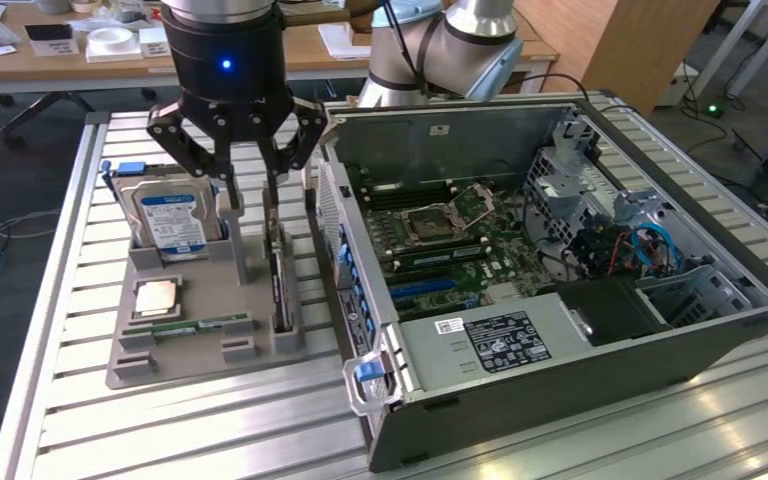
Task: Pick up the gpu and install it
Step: 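Pick up the gpu and move the gpu toward the slot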
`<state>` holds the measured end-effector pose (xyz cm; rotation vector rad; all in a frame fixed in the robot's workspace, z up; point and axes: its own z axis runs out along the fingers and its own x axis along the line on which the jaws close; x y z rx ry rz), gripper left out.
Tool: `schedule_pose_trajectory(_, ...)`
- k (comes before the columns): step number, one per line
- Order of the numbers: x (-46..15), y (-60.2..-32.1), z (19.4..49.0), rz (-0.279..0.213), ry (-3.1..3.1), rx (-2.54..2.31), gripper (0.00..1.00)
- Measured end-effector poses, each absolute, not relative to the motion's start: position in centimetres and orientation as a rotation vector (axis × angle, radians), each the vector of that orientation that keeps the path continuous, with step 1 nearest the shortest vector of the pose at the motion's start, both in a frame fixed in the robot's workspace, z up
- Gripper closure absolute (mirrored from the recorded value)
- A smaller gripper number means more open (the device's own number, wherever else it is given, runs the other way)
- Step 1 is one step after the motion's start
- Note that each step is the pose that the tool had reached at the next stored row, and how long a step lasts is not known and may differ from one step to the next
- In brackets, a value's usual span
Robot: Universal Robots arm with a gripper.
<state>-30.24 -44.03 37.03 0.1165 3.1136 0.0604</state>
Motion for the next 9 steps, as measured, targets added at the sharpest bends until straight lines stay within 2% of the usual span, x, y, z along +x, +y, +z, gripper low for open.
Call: schedule_pose_trajectory(9,-30.24,-44.03,36.32,0.060,3.114,0.116,0.58)
